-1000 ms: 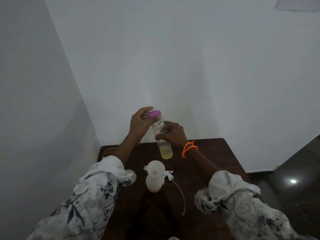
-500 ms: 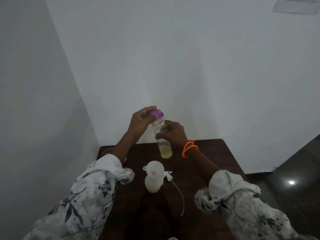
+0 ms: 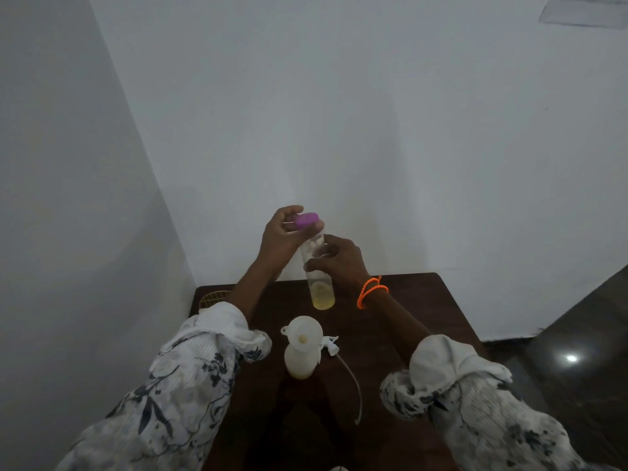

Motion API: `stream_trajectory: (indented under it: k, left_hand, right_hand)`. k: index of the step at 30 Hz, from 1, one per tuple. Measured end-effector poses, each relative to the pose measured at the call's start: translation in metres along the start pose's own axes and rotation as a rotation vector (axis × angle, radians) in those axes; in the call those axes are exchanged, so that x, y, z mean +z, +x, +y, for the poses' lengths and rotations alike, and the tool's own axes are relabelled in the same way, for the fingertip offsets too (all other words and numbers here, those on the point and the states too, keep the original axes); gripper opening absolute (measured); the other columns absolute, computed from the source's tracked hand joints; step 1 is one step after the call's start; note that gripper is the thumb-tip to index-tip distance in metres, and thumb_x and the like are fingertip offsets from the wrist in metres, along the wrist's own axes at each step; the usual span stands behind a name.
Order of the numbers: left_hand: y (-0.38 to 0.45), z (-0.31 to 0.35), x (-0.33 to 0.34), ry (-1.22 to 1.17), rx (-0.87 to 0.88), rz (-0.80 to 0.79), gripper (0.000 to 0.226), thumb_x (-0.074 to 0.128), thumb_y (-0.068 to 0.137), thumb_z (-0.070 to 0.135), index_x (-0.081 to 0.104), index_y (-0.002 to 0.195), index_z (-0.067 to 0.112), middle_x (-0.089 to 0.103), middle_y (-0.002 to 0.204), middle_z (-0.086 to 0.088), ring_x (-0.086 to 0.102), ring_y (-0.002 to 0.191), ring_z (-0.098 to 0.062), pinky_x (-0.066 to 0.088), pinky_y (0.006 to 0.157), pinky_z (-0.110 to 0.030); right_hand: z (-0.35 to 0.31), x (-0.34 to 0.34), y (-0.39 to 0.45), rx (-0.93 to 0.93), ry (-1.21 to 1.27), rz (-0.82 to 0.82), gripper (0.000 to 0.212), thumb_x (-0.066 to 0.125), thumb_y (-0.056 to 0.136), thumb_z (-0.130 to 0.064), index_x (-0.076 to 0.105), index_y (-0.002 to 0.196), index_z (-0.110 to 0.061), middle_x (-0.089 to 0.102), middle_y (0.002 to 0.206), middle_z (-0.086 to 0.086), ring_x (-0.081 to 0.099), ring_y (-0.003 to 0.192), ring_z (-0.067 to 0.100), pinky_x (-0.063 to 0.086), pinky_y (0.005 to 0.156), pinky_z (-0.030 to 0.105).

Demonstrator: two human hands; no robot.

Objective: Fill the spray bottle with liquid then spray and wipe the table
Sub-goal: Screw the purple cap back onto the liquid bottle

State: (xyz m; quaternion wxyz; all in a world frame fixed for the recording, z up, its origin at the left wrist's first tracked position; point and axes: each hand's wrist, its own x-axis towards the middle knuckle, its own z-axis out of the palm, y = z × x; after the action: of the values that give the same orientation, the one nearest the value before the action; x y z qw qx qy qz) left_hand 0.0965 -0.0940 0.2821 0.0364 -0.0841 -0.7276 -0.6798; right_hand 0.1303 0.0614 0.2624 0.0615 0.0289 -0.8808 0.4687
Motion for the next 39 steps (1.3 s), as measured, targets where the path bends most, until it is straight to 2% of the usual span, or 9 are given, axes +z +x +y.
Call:
stream_trajectory:
  k: [2,8,13,20,24,27,30,36,39]
  left_hand:
    - [0.0,0.001,0.0,-0.003,0.009,0.042,0.062,0.088,0.074,0.031,0.06,0.128,0.018,0.067,0.12,0.001,0.066,0.106,-0.014,0.057,0.084,-0.023]
    - [0.003,-0.004,-0.008,-0.06,0.05,-0.045,0.045,0.069,0.082,0.014,0.068,0.126,0.016,0.07,0.124,-0.001,0.065,0.116,-0.019,0.053,0.101,-0.047]
    - [0.006,0.001,-0.008,0.063,0.1,-0.11,0.046,0.075,0.085,0.018,0.065,0.13,0.021,0.065,0.13,0.003,0.061,0.117,-0.017,0.055,0.1,-0.039]
    - [0.01,0.002,-0.008,0.255,0.214,0.025,0.057,0.087,0.073,0.039,0.072,0.123,0.017,0.073,0.119,0.001,0.068,0.106,-0.011,0.059,0.088,-0.026]
    - [0.01,0.002,-0.01,0.237,0.172,-0.044,0.053,0.086,0.077,0.033,0.071,0.125,0.017,0.071,0.122,0.001,0.067,0.11,-0.013,0.058,0.094,-0.033]
    - [0.013,0.004,-0.023,0.193,0.099,-0.237,0.049,0.083,0.08,0.025,0.07,0.127,0.021,0.07,0.124,0.003,0.065,0.113,-0.014,0.056,0.097,-0.042]
    - [0.014,0.006,-0.031,0.136,0.065,-0.354,0.05,0.081,0.082,0.018,0.066,0.13,0.021,0.067,0.128,0.002,0.063,0.117,-0.017,0.055,0.099,-0.042]
    - [0.011,0.001,-0.029,-0.019,0.039,-0.232,0.05,0.077,0.085,0.008,0.061,0.131,0.016,0.065,0.129,-0.002,0.064,0.118,-0.02,0.055,0.099,-0.041]
    - [0.01,-0.003,-0.033,-0.11,0.006,-0.271,0.044,0.072,0.089,0.003,0.063,0.131,0.013,0.066,0.128,-0.006,0.062,0.122,-0.024,0.052,0.102,-0.044]
  right_hand:
    - [-0.001,0.001,0.001,0.004,0.0,0.0,0.034,0.089,0.061,-0.034,0.066,0.085,-0.029,0.073,0.087,-0.009,0.069,0.079,0.006,0.055,0.069,0.024]
    - [0.001,-0.001,0.004,0.018,0.009,0.015,0.039,0.09,0.059,-0.032,0.07,0.091,-0.021,0.073,0.087,-0.007,0.071,0.078,0.008,0.058,0.069,0.026]
    - [0.001,0.0,0.004,0.006,0.01,0.02,0.036,0.089,0.061,-0.03,0.069,0.09,-0.024,0.072,0.086,-0.008,0.07,0.079,0.008,0.057,0.07,0.026]
    - [-0.001,0.001,0.003,-0.003,-0.017,0.033,0.034,0.089,0.064,-0.027,0.067,0.09,-0.02,0.068,0.083,-0.01,0.065,0.074,0.001,0.045,0.062,0.013]
    - [0.0,0.0,0.002,-0.004,-0.015,0.03,0.033,0.09,0.062,-0.025,0.067,0.085,-0.024,0.069,0.081,-0.009,0.065,0.073,0.002,0.046,0.059,0.009]
    - [0.005,-0.004,0.001,-0.018,-0.005,-0.01,0.029,0.09,0.059,-0.022,0.07,0.08,-0.027,0.07,0.077,-0.009,0.068,0.072,0.005,0.053,0.065,0.019]
    - [0.006,-0.006,0.0,-0.036,0.002,-0.051,0.028,0.088,0.06,-0.022,0.068,0.074,-0.035,0.073,0.078,-0.006,0.07,0.074,0.007,0.058,0.07,0.026]
    - [-0.001,-0.005,0.002,-0.001,0.039,-0.019,0.028,0.088,0.06,-0.022,0.063,0.066,-0.033,0.07,0.072,-0.007,0.069,0.071,0.009,0.059,0.065,0.031]
    - [0.0,-0.008,0.003,0.015,0.048,-0.021,0.024,0.087,0.059,-0.021,0.067,0.071,-0.029,0.073,0.076,-0.002,0.071,0.075,0.016,0.061,0.069,0.039]
